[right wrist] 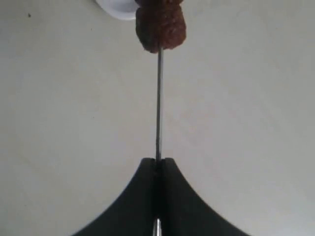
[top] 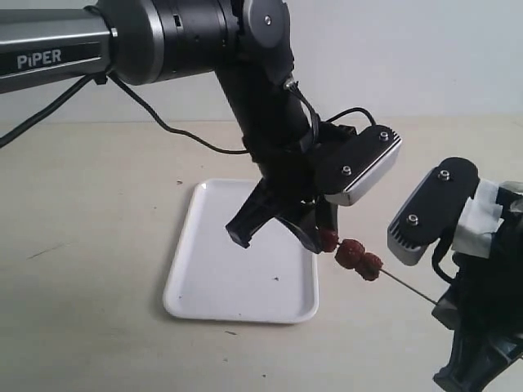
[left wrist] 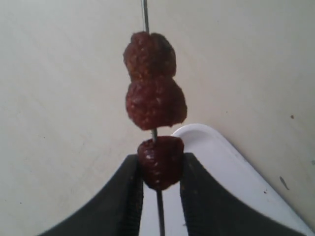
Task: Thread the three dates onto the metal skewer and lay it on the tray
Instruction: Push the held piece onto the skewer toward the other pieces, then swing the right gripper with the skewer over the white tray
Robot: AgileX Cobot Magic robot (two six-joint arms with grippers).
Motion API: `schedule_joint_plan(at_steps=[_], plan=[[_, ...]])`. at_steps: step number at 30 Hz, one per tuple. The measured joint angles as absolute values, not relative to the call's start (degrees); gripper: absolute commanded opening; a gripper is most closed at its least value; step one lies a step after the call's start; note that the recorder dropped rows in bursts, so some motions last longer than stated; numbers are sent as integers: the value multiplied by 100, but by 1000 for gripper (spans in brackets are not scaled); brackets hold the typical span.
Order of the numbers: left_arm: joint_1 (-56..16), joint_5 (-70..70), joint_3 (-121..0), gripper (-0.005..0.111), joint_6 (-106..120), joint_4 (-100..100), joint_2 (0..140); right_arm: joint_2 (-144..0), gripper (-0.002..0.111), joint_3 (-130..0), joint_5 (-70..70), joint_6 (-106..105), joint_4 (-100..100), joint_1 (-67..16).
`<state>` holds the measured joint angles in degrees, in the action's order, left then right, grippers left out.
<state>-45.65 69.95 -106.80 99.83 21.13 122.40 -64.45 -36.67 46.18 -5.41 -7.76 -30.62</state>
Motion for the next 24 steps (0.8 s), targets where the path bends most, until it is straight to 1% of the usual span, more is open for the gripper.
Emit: schedule_joint_plan(at_steps=[14,16,17,21,24], plan=[[-4565,6995,-10680,27,9888,2383,12240,-6445,0,-3667,4484,-553,-776,-3062],[-4565,6995,-10680,29,9779,2425,12240,-6445,0,-3667,4484,-553,-776,-3062],[-4565,6995,-10680,31,9717,2460,12240,-6445,0,-3667,4484,-553,-776,-3062],[-4565,6995,-10680,51,9335,2507,12240,-6445,0,-3667,4460,-553,-776,-3062],[-4565,7019,-10680,61,8783,2531,12240,-6445,0,-3667,4446,-540,-794,-3062]])
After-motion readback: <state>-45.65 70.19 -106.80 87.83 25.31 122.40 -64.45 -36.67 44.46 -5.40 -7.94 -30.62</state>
